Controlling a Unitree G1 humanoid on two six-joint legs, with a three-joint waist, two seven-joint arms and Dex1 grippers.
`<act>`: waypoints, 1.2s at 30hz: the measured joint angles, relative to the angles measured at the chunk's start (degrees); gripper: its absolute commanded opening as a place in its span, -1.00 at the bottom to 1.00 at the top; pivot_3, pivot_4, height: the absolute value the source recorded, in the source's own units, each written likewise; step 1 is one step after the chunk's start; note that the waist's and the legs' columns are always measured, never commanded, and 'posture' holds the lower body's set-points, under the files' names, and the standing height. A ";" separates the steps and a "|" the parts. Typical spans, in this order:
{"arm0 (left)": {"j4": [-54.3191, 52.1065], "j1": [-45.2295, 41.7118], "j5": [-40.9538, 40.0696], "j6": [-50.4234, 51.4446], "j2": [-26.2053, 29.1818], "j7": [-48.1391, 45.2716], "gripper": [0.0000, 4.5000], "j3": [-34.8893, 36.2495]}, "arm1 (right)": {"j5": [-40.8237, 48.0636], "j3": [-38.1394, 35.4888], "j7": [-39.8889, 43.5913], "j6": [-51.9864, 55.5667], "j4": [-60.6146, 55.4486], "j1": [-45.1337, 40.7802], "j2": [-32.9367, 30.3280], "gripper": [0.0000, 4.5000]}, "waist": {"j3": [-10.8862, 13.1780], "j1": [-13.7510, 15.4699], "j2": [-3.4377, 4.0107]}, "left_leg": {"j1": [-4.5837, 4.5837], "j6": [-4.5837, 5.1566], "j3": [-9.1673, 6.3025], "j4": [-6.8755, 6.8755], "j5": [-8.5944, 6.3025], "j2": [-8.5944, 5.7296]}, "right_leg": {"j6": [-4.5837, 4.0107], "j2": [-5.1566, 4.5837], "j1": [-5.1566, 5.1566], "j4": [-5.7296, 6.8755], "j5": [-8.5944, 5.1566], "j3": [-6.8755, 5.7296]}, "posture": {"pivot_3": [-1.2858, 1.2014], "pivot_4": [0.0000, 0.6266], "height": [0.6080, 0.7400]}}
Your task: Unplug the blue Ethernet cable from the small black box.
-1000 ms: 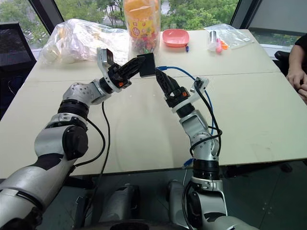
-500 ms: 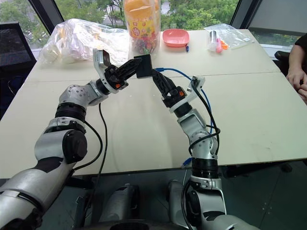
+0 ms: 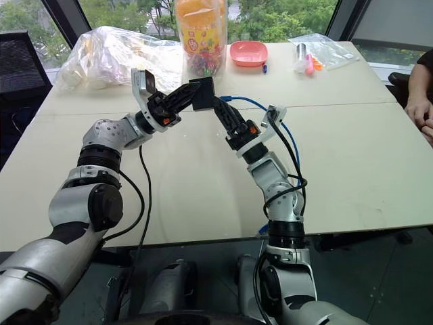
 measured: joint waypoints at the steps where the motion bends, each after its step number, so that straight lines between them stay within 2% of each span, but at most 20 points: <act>1: 0.00 0.00 0.00 0.12 -0.04 0.16 -0.78 -0.08 | 0.03 0.06 0.20 -0.19 -0.01 -0.35 0.26 -0.50 | 0.00 -0.01 0.00 | 0.00 0.00 0.00 0.00 0.00 0.00 | 0.00 0.01 0.00 0.00 0.00 0.00 | 0.03 -0.52 1.00; 3: 0.04 0.13 -0.08 0.66 0.01 0.22 -0.78 0.11 | 0.54 0.04 0.90 -0.85 -0.07 -0.69 0.56 -0.94 | 0.00 -0.01 0.00 | 0.00 0.00 -0.01 -0.01 0.00 0.00 | 0.00 0.01 0.00 0.00 0.00 0.00 | 0.03 -0.52 1.00; 4: -0.34 0.28 -0.40 0.60 -0.02 0.11 -0.78 0.15 | 0.57 -0.07 0.82 -0.90 0.09 -0.75 0.72 -0.99 | 0.00 0.01 0.00 | 0.00 0.00 -0.01 0.00 0.00 0.00 | 0.00 0.00 0.00 0.00 0.00 -0.01 | 0.03 -0.52 1.00; 16: -1.80 1.36 -1.53 1.13 0.08 1.47 -0.78 0.63 | 0.39 -0.21 -0.05 -1.76 0.50 -0.78 1.87 -0.99 | 0.00 0.04 0.00 | 0.00 0.00 0.00 0.00 0.00 0.00 | 0.00 -0.01 0.00 0.00 0.00 -0.01 | 0.03 -0.52 1.00; 21: -1.86 2.37 -1.49 0.95 1.62 3.53 -0.78 0.60 | 0.17 0.16 -0.41 -2.02 5.83 -3.80 0.55 -0.99 | 0.00 -0.10 0.00 | 0.02 0.00 -0.01 -0.01 0.00 0.01 | -0.01 0.00 -0.01 0.03 0.01 0.00 | 0.03 -0.52 1.00; 24: -2.47 3.61 -1.58 1.91 3.76 3.86 -0.78 0.07 | -0.15 0.59 -0.65 -2.50 9.57 -6.32 -2.34 -0.99 | 0.01 -0.06 0.01 | 0.01 0.00 0.00 -0.01 0.00 0.00 | -0.01 -0.01 -0.02 0.02 0.01 0.00 | 0.03 -0.52 1.00; 27: -3.95 6.29 -2.05 3.27 9.92 2.28 -0.78 1.18 | -1.83 -9.30 -3.24 -6.62 15.58 -6.51 -11.88 -0.99 | 0.01 0.66 0.01 | -0.09 0.00 0.00 0.00 0.00 -0.04 | 0.00 -0.13 -0.02 -0.07 -0.01 -0.03 | 0.03 -0.52 1.00; 29: -4.00 6.89 -2.14 3.25 12.45 2.26 -0.78 2.42 | -2.72 -12.82 -3.01 -7.94 17.86 -6.11 -15.46 -0.99 | 0.01 0.56 0.00 | -0.15 0.01 0.01 -0.02 -0.01 -0.04 | 0.01 -0.11 -0.05 -0.11 -0.01 -0.02 | 0.03 -0.52 1.00; 32: -5.55 6.50 -2.26 2.16 10.01 2.61 -0.78 1.86 | -4.24 -11.59 -0.99 -7.11 19.89 -7.21 -15.77 -0.99 | 0.01 0.39 0.00 | -0.07 0.02 0.01 -0.01 -0.01 -0.03 | 0.00 -0.07 -0.04 -0.01 0.00 -0.02 | 0.03 -0.52 1.00; 36: -10.08 7.50 2.97 -11.05 3.14 9.77 -0.78 -2.18 | -10.33 -7.67 -0.46 -6.71 26.02 -11.07 -17.72 -0.99 | 0.01 0.42 0.00 | -0.04 0.01 0.06 0.05 0.00 -0.03 | -0.05 -0.06 -0.02 0.00 0.03 0.03 | 0.03 -0.52 1.00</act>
